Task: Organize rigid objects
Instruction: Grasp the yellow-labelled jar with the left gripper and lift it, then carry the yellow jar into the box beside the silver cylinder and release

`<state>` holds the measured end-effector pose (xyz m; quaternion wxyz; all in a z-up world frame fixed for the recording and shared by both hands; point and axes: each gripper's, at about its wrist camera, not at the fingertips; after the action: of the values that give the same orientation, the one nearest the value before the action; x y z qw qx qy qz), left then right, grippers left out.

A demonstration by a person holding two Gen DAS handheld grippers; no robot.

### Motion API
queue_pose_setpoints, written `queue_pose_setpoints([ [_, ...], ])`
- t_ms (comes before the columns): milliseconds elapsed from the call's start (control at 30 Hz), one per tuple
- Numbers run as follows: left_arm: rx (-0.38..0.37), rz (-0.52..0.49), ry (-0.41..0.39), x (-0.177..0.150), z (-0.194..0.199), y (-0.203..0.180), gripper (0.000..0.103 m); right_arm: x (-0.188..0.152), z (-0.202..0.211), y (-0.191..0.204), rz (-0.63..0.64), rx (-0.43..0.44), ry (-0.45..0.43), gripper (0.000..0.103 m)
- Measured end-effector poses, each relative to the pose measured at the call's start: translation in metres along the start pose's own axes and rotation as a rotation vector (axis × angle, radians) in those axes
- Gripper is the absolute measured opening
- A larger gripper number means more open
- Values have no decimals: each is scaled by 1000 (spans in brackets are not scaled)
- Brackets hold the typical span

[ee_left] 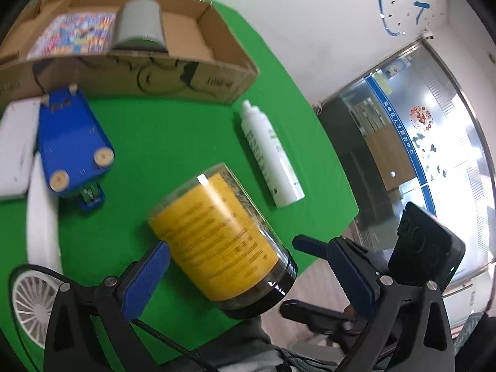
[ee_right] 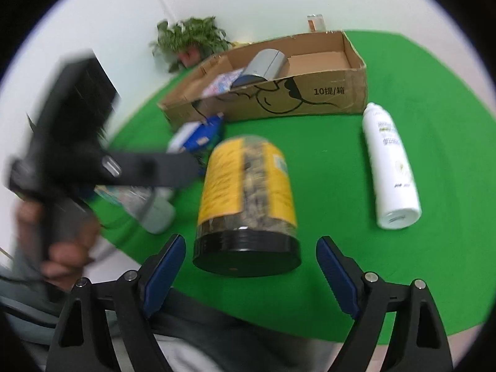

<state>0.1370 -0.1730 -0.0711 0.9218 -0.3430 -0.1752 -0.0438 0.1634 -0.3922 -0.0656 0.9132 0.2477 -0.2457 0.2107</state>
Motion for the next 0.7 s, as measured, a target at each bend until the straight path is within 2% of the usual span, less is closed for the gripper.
queue_pose_setpoints([
  [200,21,48,78,-2,-21,11,97,4,-28,7,-3,56,102,86],
  [300,62,50,87,-1,-28,13,97,3,-41,16,13,41,137,85],
  [400,102,59,88,2,-35,19,94,6,-49,25,20,18,133,85],
  [700,123,55,72,14,-37,26,89,14,-63,28,26,-38,128,86],
])
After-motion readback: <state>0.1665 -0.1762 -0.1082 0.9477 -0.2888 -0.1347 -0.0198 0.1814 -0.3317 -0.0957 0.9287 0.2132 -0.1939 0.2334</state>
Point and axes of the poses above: each gripper's, at about its wrist camera, not at the fingertips, and z roughly against the way its jaws point, y to its left, x to its top
